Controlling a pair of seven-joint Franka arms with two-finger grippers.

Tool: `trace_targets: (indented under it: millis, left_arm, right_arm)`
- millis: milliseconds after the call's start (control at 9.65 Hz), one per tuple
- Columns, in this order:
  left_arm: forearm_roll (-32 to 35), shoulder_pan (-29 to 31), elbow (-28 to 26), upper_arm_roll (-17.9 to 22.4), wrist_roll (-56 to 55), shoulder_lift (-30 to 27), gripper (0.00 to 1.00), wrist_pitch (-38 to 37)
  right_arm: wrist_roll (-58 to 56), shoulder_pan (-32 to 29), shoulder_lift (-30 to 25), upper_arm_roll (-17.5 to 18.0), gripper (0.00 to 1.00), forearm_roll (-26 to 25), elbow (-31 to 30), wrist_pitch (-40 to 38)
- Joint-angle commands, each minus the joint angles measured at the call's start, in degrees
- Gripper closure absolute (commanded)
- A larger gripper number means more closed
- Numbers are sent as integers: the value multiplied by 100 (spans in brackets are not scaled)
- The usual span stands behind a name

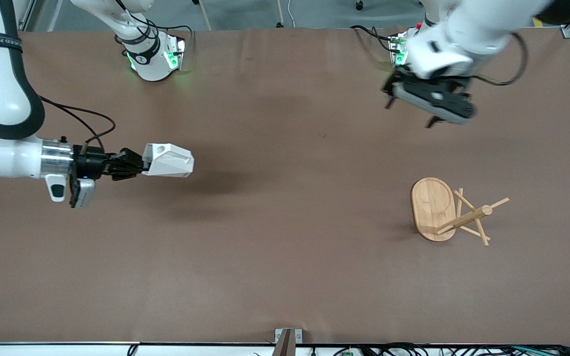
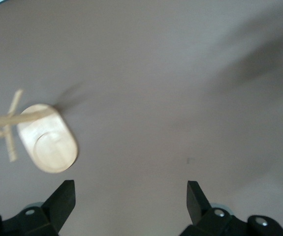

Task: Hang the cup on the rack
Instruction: 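Lift the white cup with the right gripper while the left gripper approaches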

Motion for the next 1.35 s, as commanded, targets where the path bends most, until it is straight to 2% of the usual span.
trace_targets:
  millis: [0, 415, 622, 829, 1037, 1244]
  left_arm:
    - [-246, -129, -22, -311, 292, 288, 0, 321]
    - [-573, -147, -13, -1040, 794, 596, 0, 1120]
    - [-670, -208, -22, -1348, 785, 684, 0, 1402]
    - [-644, -488, -13, -1411, 663, 684, 0, 1464]
    - [-574, -709, -5, -1420, 461, 675, 0, 1465]
    - [-49, -981, 4, -1420, -30, 702, 0, 1465]
  right_arm:
    - [56, -17, 118, 313, 99, 508, 44, -148]
    - [56, 71, 268, 613, 99, 966, 27, -508]
    - [38, 202, 286, 735, 99, 1588, -157, -597]
    - [38, 247, 277, 972, 99, 2028, -158, -580]
    - [47, 282, 286, 1044, 99, 2170, -184, -614]
    - [56, 326, 286, 1193, 99, 2433, -263, -606]
